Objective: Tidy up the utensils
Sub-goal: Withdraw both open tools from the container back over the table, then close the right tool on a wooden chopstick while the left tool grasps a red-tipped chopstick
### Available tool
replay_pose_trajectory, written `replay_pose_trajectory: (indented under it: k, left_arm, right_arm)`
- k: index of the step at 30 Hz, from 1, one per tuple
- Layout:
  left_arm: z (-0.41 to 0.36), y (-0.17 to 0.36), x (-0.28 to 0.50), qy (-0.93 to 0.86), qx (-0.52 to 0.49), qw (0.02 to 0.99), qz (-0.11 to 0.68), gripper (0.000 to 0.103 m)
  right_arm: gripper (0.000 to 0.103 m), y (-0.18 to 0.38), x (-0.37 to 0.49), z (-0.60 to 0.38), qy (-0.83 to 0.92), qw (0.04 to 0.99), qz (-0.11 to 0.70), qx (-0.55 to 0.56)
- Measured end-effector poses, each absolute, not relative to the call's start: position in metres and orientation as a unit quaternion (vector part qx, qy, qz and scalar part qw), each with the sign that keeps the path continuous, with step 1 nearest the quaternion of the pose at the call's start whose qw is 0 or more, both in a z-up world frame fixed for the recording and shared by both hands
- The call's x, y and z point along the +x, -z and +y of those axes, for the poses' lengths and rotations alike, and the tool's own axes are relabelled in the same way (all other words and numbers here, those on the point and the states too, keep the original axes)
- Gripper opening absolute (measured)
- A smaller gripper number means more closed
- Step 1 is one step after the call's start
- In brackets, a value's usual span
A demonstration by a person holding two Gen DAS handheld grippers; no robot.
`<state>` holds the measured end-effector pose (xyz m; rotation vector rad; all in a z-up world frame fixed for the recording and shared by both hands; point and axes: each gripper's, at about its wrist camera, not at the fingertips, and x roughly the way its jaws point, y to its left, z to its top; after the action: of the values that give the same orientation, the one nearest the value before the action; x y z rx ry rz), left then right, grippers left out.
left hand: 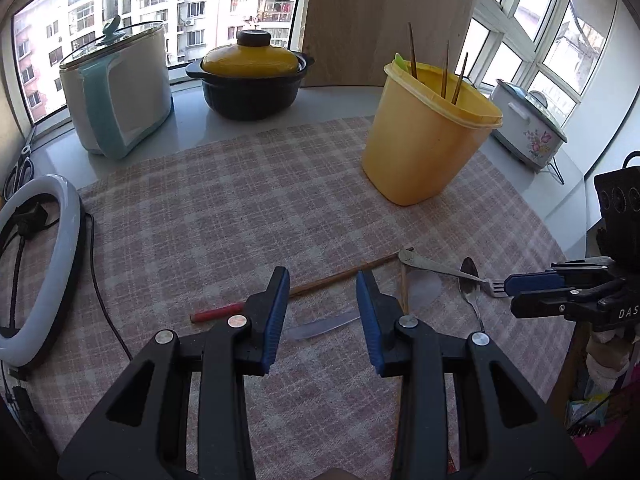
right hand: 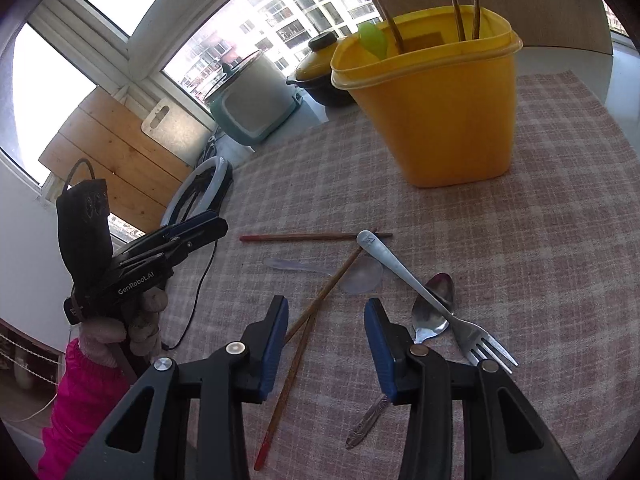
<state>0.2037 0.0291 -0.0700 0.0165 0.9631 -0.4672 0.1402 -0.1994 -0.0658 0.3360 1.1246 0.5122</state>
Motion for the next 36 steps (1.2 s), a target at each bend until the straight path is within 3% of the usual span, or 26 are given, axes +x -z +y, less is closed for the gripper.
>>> replay_pose_trajectory:
  k: [7,22,36]
  left_arm:
    - [0.004,0.098,0.228,0.236,0.070,0.827,0.505,0.034]
    - [0.016,0.132,0.266,0.248,-0.024,0.785,0.567,0.034]
    - [-0.020,0.133,0.247,0.247,0.141,0.788,0.546,0.034]
  right_arm:
    - [0.042,0.088,0.148,-0.179,-0.227,0.782,0.552,0.179]
    - [0.042,0.109,0.154,-0.171,-0.214,0.766,0.572,0.202]
    - [0.041,0.128,0.168,-0.160,-0.193,0.754,0.592,0.211]
